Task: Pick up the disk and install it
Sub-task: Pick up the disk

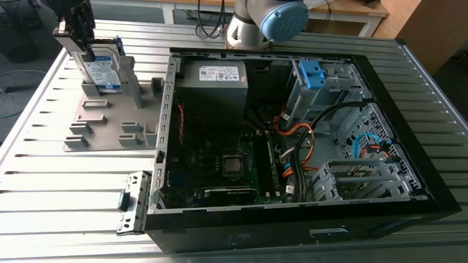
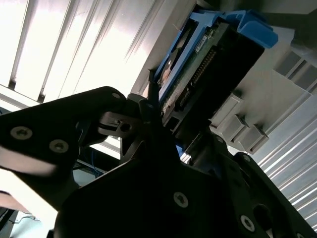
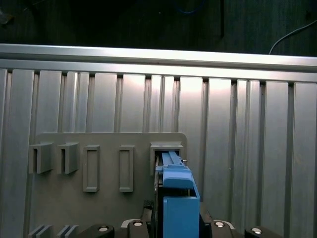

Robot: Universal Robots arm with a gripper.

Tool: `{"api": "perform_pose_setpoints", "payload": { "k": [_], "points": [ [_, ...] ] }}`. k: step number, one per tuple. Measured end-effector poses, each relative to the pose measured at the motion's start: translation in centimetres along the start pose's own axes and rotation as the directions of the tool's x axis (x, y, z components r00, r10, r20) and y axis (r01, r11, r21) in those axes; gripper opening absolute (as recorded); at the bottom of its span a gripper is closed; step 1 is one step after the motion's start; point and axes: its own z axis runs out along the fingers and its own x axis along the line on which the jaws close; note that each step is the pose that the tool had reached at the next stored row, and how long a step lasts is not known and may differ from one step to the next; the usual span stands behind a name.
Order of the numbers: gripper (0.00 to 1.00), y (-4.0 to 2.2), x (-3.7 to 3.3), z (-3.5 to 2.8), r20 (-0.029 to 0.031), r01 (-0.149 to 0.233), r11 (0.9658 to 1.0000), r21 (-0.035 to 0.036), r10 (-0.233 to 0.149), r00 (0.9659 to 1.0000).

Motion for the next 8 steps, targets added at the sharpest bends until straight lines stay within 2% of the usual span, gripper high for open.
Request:
{"api": "perform_pose_setpoints", "payload": {
  "k": [1,2,4,8],
  "points": [
    [0.45,0.0,0.0,0.0,0.0,0.0,1.0,-0.0001,0.0,1.0],
    [0.39,0.0,0.0,0.0,-0.0001,0.0,1.0,-0.0001,0.0,1.0],
    [0.36,0.0,0.0,0.0,0.0,0.0,1.0,-0.0001,0.0,1.0],
    [0.36,-0.02,0.0,0.01,0.0,0.0,1.0,-0.0001,0.0,1.0]
  ]
}}
